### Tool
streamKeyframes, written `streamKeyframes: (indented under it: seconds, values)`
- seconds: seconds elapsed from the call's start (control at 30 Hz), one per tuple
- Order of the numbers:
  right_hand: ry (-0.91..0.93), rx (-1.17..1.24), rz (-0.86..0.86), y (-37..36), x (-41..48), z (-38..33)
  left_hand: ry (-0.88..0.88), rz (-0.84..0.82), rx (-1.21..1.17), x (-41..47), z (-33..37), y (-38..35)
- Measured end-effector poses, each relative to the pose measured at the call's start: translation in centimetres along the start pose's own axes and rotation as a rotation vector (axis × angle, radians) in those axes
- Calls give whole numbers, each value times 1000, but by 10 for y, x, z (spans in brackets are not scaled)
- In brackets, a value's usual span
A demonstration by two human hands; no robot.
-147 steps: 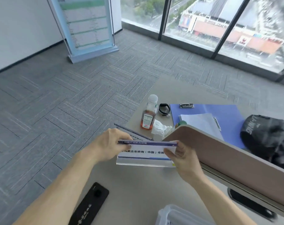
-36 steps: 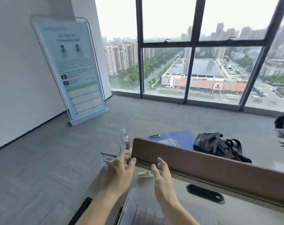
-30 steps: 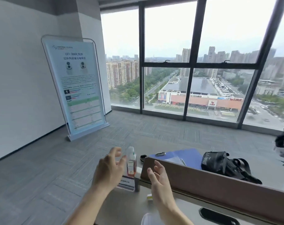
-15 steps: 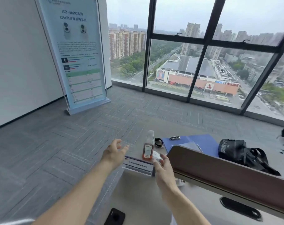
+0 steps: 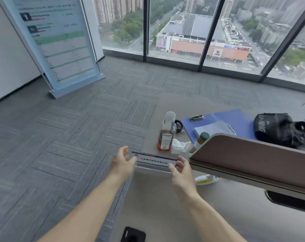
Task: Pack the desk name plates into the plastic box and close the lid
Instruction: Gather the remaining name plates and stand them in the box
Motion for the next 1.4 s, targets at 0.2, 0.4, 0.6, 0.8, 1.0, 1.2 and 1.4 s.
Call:
streamKeyframes:
  seconds: [0.2, 0.4, 0.6, 0.8, 1.0, 1.2, 1.4]
  values:
    - [-18, 11, 284, -31, 30, 73, 100, 20, -135, 96, -42, -37]
    - [8, -10, 366, -36, 54, 117, -171, -22, 50, 121, -66, -49]
    - [53, -55, 349, -39, 59, 140, -369, -60, 195, 107, -86, -16]
    - [132, -53, 85, -41, 35, 133, -359, -113, 258, 83, -107, 9]
    - [244, -130, -16, -21, -10, 90, -313, -108, 256, 40, -90, 31]
    - [246, -226, 137, 11, -64, 18, -404, -126, 262, -47, -24, 24]
    - [228, -271, 280, 116, -137, -47, -510, -299, 313, -147, 39, -3]
Point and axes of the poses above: each hand's wrist, its own x-axis towards the middle knuckle, its own y-axis out of the back of the hand, z = x × y, the point moved 1 cm from there along x, towards the middle knuckle, and after that the axes turned 15 degrees about y, right-handed, at the moved point
